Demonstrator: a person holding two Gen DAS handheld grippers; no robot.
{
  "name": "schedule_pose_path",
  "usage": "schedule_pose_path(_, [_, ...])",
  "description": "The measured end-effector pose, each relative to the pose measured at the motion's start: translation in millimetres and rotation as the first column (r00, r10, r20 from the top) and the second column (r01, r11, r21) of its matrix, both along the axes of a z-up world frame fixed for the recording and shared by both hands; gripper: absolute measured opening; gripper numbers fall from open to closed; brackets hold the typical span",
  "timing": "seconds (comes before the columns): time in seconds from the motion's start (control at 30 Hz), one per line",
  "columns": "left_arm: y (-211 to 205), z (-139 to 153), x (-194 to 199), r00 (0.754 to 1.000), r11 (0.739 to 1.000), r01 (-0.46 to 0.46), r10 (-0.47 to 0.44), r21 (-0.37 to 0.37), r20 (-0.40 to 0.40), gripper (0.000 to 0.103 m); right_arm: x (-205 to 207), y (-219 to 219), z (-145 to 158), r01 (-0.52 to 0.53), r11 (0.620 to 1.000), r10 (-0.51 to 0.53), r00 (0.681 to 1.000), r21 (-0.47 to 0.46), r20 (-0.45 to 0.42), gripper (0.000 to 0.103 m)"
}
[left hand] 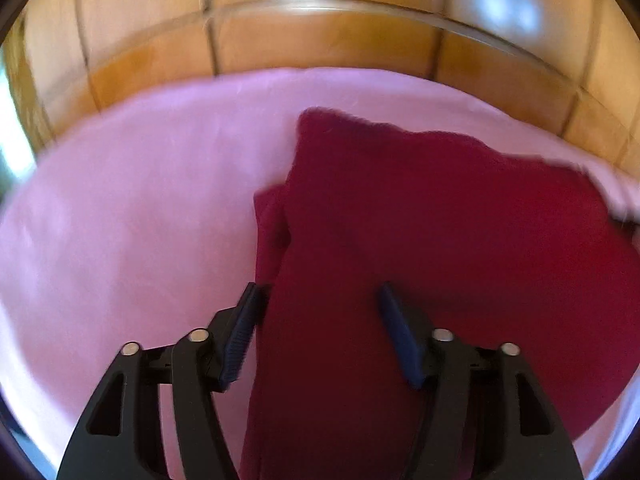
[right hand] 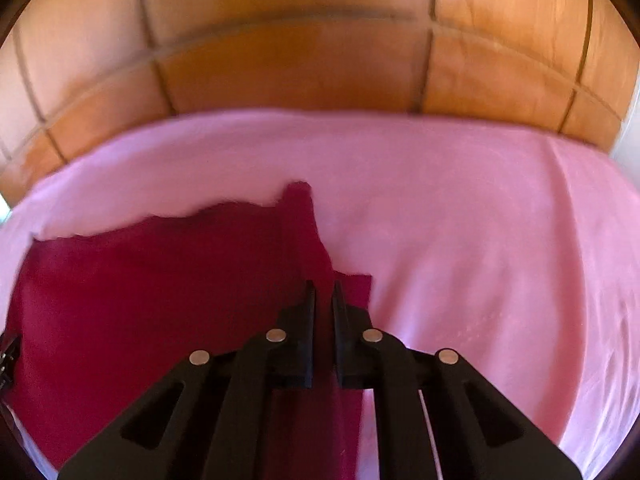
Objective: Fold small clothes
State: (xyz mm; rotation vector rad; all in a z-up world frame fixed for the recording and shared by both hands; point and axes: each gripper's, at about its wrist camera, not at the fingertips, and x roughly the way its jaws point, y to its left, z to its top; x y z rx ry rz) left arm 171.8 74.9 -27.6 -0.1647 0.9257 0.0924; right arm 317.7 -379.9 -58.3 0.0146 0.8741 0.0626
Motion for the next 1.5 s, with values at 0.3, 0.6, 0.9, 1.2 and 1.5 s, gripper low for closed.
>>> schedule_pose_path(0.3, [-4,23,-24,0.995,0.995,-0.057,0.050,0.086,0.083,0.069,-38,-32,5,-0.039,0.989,0.035,0.999,0.140,0.027,0.066])
schedule_pose_path(0.6, [-17,46,-53,0.988,0.995,-0.032,0.017,0.093,0.154,0.069,-99,-38,-9,-0.115,0.943,0.124,0.992,0.313,-0.011,0.067])
schedule_pose_path(0.9, [-36,53,-68,0.985,0.996,0.032,-0.046,0.086,0.167,0.069,-114,-40,-11,-0.104,0.908,0.120,0.993,0.406,-0.014,0.061])
schedule_pose_path(1.2, [-61,30,-58,0.981,0.983,0.163,-0.171,0.090,0.090,0.069,-120,-25,9,-0.139,0.907,0.167,0.985,0.398,-0.036,0.023])
schedule_pose_path(1.5, [-44,25,-52,0.972,0.973,0.225,-0.220,-0.054,0.084,0.069,-131,24,85,-0.283,0.816,0.253,0.959,0.505,0.129,0.016])
